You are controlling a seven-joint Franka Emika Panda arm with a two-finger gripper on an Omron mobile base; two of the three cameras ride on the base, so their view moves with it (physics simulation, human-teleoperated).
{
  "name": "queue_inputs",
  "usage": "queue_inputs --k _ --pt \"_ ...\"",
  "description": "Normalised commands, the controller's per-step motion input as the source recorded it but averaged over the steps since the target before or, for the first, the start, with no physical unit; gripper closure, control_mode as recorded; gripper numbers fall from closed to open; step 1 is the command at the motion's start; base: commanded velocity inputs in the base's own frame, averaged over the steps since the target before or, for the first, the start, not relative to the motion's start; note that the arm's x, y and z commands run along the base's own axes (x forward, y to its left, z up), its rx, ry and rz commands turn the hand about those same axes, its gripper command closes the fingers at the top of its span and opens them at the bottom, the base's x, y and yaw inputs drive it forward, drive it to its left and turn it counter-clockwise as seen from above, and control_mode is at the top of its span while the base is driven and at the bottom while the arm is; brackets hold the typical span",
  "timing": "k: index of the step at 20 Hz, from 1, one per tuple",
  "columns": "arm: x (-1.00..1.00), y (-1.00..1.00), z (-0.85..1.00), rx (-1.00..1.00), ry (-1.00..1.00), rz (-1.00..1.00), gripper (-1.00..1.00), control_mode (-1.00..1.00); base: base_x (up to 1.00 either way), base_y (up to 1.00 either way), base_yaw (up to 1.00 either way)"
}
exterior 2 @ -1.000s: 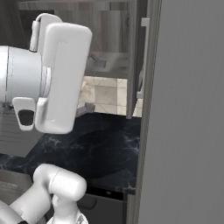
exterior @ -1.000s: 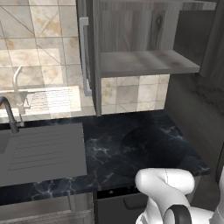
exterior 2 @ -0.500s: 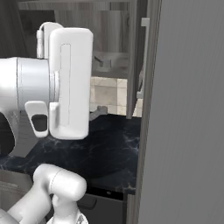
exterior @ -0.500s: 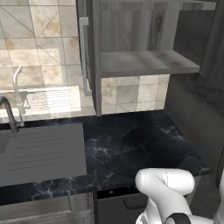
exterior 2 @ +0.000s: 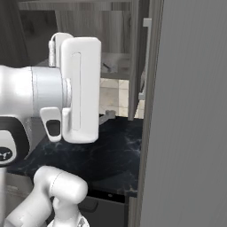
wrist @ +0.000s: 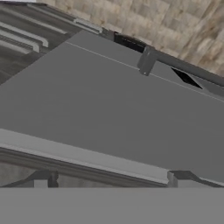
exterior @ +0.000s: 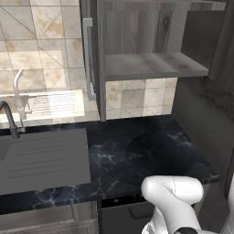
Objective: Open the cabinet and move the ladle to the pot. Then close the cabinet.
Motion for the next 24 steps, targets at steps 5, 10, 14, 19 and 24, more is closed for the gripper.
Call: queue_inputs --k 5,10,14,19,24 --pt "0.09 -0.01 0.0 -0.01 0.0 0.0 -1.0 -1.0 0.0 0.0 0.0" --pt "0.04 -0.07 0.0 -0.02 0.0 0.0 -1.0 -1.0 0.0 0.0 0.0" --pt "0.0 -0.1 0.0 0.0 0.0 0.0 -1.0 -1.0 0.0 0.0 0.0" --pt "0.05 -0.1 0.0 0.0 0.0 0.0 -1.0 -1.0 0.0 0.0 0.0" --pt "0.14 -0.12 0.0 0.0 0.0 0.0 -1.0 -1.0 0.0 0.0 0.0"
